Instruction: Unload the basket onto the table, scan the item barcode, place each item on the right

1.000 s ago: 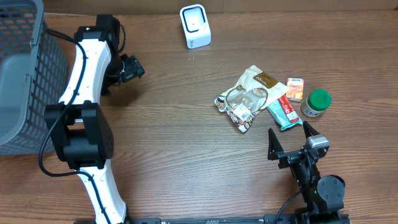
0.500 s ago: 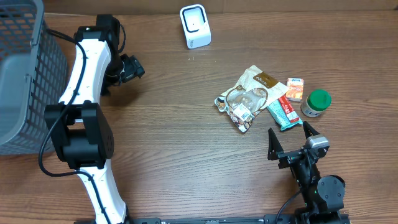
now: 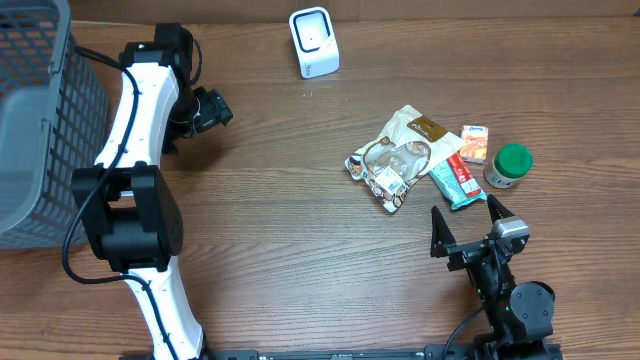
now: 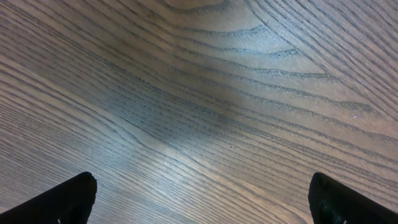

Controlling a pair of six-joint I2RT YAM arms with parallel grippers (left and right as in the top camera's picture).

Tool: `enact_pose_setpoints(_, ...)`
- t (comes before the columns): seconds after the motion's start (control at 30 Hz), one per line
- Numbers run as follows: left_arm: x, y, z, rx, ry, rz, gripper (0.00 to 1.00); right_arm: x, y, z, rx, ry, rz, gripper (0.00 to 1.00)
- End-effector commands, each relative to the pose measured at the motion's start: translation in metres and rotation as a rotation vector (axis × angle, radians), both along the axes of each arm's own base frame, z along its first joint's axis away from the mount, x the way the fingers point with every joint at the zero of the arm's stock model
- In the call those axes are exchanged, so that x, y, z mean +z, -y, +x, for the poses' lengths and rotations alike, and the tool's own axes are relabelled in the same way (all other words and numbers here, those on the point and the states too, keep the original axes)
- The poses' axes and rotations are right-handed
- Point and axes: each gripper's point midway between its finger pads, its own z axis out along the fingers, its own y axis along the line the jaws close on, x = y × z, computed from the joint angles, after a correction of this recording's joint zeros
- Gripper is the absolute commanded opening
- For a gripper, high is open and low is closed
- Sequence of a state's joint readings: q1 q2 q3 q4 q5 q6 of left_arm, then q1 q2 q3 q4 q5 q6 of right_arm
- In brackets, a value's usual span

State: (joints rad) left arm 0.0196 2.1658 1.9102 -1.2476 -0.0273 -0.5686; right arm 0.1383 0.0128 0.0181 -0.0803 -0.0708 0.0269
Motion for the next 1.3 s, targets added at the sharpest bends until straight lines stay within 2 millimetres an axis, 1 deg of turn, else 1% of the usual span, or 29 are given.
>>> enact_pose_setpoints(0.0,0.011,0.002,0.004,-0.019,0.03,0.008,1.0,-0.002,0.001,0.0,-0.007,0.001,0.007,1.0)
enact_pose_setpoints(0.27,0.011,0.002,0.004,-0.019,0.031,0.008,1.0,-0.002,0.002,0.0,-0.01,0.001,0.007,1.0)
enact_pose_setpoints(0.57,0.011,0.002,0.004,-0.019,0.031,0.008,1.0,-0.002,0.027,0.004,-0.112,0.001,0.007,1.0)
enact_pose_setpoints(0.83,0.011,0.002,0.004,-0.019,0.031,0.008,1.0,-0.002,0.022,0.003,-0.089,0.001,0.007,1.0)
enact_pose_setpoints(1.27,0.011,0.002,0.004,-0.019,0.031,0.008,1.0,-0.002,0.022,0.003,-0.09,0.001,0.007,1.0)
